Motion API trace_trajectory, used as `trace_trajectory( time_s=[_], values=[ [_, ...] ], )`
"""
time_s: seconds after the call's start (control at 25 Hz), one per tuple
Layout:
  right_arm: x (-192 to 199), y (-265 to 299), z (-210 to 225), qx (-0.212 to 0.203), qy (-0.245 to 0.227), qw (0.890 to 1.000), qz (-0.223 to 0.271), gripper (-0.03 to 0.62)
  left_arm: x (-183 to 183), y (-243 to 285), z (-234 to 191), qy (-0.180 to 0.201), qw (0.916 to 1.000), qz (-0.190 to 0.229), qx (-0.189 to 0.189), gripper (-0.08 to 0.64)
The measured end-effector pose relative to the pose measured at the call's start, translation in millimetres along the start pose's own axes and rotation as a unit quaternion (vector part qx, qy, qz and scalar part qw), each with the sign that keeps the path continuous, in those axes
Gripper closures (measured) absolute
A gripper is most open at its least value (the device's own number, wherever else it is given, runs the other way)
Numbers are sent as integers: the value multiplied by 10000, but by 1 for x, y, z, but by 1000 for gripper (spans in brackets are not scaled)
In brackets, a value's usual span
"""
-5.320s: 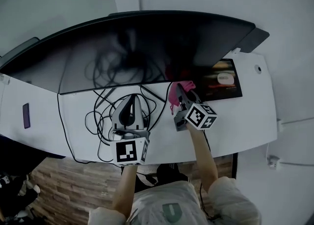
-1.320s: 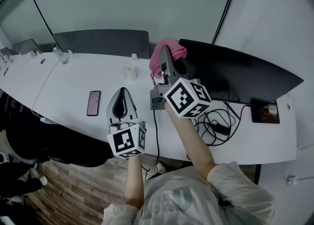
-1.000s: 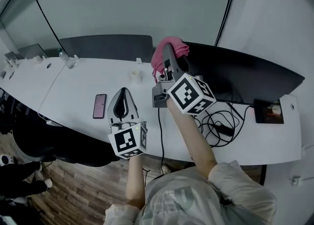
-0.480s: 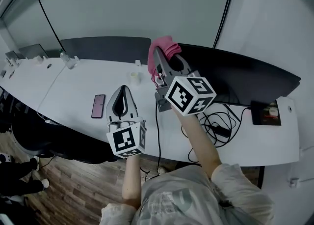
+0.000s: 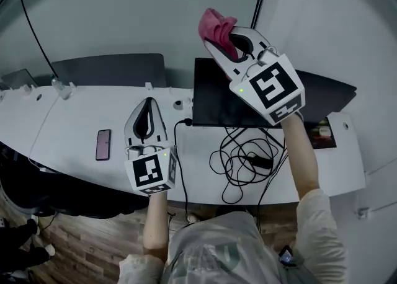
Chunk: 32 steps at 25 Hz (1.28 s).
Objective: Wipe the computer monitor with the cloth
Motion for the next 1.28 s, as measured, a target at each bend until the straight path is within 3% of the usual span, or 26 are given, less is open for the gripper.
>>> trace_trajectory(
  time_s=[0.08,0.12,0.28,0.4,0.52,0.6,0.84,1.08,1.28],
  values=[
    [-1,1,0,-41,-930,9944,-492,537,-2,5,8,22,9999,90,131,546],
    [0,3,-2,-70,-1464,9862,-764,537,-2,7,11,19,9998,124,177,545],
    [12,24,-22,-483,-3278,9283,-1686,537,2,10,18,-157,9994,137,267,546],
    [23,40,-34,-929,-3953,8888,-2123,537,7,6,19,-224,9993,167,254,546],
    [27,49,-45,-1113,-4534,8516,-2383,537,14,3,17,-321,9992,106,216,546],
    [27,51,-48,-1148,-4756,8368,-2458,537,18,2,16,-372,9991,81,183,546],
    [28,51,-46,-1297,-4841,8295,-2464,537,23,4,16,-476,9988,79,106,545],
    [41,37,-28,-1450,-4595,8384,-2549,537,20,13,36,-386,9990,83,206,546],
    [63,6,-8,-1472,-4522,8371,-2705,537,12,27,79,-324,9981,173,497,546]
  ],
)
Point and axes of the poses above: the fingertips, and each gripper's own axes: y forward along the fingers, z to its right, x out of its underside, the point moved 10 cm from there along -y, backward along the fingers, and after that the axes turned 9 degrees about -z, right-handed, at the moved point
